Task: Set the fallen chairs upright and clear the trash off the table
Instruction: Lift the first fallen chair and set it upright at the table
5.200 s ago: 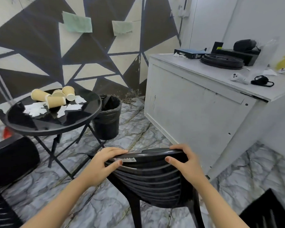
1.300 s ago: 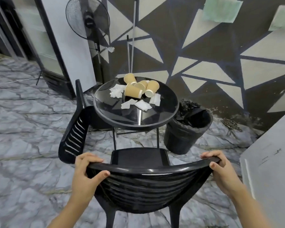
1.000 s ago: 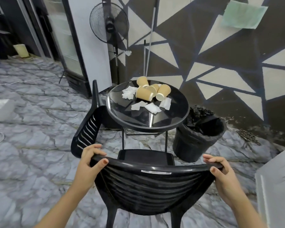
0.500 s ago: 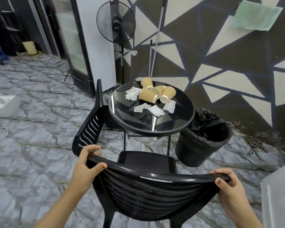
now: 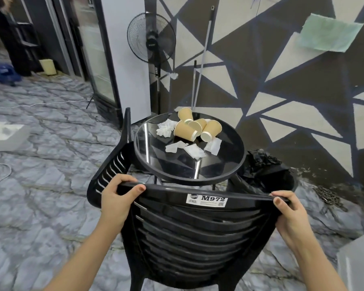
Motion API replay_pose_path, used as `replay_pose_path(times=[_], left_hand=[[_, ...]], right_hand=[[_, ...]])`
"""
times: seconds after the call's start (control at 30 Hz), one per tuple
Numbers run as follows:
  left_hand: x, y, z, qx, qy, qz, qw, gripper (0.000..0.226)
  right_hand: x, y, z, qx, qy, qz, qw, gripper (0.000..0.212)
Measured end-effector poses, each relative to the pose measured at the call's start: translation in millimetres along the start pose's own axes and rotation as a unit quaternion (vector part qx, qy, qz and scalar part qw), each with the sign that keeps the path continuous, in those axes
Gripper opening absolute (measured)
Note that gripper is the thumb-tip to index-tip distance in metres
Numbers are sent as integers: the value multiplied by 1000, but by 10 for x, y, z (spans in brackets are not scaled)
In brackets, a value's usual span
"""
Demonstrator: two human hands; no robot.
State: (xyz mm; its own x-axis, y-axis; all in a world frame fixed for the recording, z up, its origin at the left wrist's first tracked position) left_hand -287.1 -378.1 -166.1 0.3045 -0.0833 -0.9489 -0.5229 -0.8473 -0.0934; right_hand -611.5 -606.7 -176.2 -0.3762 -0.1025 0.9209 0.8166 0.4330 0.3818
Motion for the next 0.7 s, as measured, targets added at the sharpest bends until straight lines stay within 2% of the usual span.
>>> replay_pose_path(times=[0.07,0.13,0.27,0.37,0.4,0.47,0.57,0.67,0.7], left_hand=[[-46,134,40,-12,3,-9,1000,22],[-101,285,118,-17,7,-10,1000,22],[-151,557,293,-19,-2,35,999,24],[-74,800,463,-1,-14,44,999,31],[-32,891,548,3,-20,44,999,38],[30,1060,715,-1,-27,31,999,47],[59,1217,889,-8,-40,27,999,46],[63,1228,1007,-29,-54,42,997,46],[59,1223,1033,-29,-58,46,997,50]], right_hand=[[12,-162,-123,4,12,2,1000,42],[76,-289,-213,6,15,4,1000,41],[193,-527,-432,41,31,10,999,23],[154,-832,-630,64,47,-16,997,41],[151,-921,-676,79,52,-25,995,40],[172,-1060,-760,106,65,-29,992,18],[171,-1256,-835,136,83,-1,987,36],[126,-1341,-878,165,87,3,982,30],[75,-1406,-886,154,89,9,984,46]])
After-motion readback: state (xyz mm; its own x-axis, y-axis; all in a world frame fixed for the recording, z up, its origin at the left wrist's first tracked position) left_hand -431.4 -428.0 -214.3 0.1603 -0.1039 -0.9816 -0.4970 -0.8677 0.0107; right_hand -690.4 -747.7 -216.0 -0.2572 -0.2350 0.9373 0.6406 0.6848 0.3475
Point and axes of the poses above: each hand's wrist, its own z-axis away from the middle knuckle, its own y-axis out of the palm, x = y × z, the point moved 5 cm from there along -z, towards the middle knuckle, and after that the axes turned 2 degrees about -z, right-handed, at the moved point
